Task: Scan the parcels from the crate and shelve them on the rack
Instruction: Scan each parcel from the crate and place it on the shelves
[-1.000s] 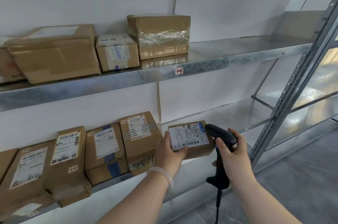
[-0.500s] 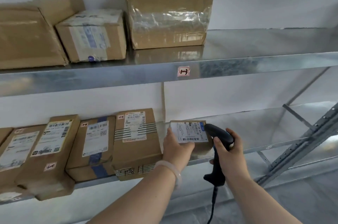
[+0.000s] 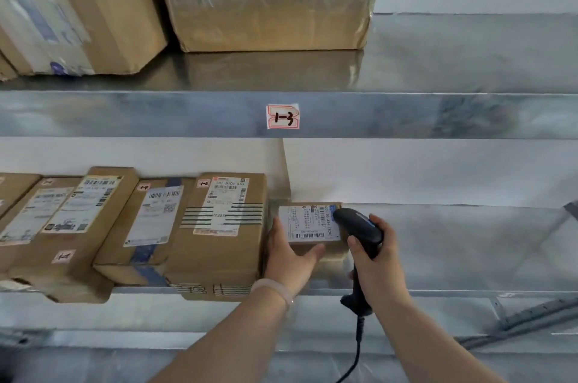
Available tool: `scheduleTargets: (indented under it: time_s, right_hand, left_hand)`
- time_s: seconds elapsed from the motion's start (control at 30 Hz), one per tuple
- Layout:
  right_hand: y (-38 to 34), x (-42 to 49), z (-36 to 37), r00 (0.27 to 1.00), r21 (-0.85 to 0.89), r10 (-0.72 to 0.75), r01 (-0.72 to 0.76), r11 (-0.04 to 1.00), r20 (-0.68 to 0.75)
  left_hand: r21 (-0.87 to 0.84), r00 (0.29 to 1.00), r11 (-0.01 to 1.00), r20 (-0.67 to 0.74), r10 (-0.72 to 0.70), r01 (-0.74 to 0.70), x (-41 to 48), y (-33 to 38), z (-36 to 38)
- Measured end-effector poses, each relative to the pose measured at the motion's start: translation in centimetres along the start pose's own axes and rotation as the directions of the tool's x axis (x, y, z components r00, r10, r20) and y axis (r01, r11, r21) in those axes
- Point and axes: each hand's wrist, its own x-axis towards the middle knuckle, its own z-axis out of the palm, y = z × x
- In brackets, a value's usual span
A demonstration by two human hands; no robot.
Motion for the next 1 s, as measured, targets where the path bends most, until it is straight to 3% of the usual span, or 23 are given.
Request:
scheduleTargets:
  time_s: [0.27, 0.5, 0.63, 0.73, 0.83, 1.0]
  right_hand:
    - [-0.9, 0.3, 0.0, 0.997, -0.032, -0.072, 0.073, 0.997, 0.031]
    - [-4.0, -2.5, 0.6, 0.984, -0.027, -0.178, 0.178, 0.984, 0.008]
    - [-6.6, -5.4, 4.1, 0.954, -0.013, -0.290, 0.292, 0.956, 0.078]
    - [-8.3, -9.0, 9.0, 0.907, 0.025, -0.402, 0.402, 0.915, 0.125]
    - [-9.6, -14.3, 15.1, 0.854, 0.090, -0.449, 0.442, 0.893, 0.261]
    - [-10.9, -25.4, 26.1, 0.729, 0.143, -0.446, 0.440, 0.886, 0.519]
  left_hand:
    - [0.174, 0.998, 0.983, -0.024, 0.057, -0.052, 0.4, 1.2, 0.1]
    - [0.301, 0.938, 0.897, -0.023, 0.347, -0.324, -2.7, 3.1, -2.8]
    - [0.387, 0.864, 0.827, -0.129, 0.487, -0.409, -5.6, 3.1, -9.0]
    - [0.466, 0.820, 0.798, -0.227, 0.526, -0.383, -8.2, 1.1, -15.8]
    - [0.455, 0.808, 0.823, -0.308, 0.503, -0.340, -11.9, -2.9, -23.7]
    - [0.500, 0.782, 0.862, -0.505, 0.367, -0.082, -19.9, -11.2, -36.7]
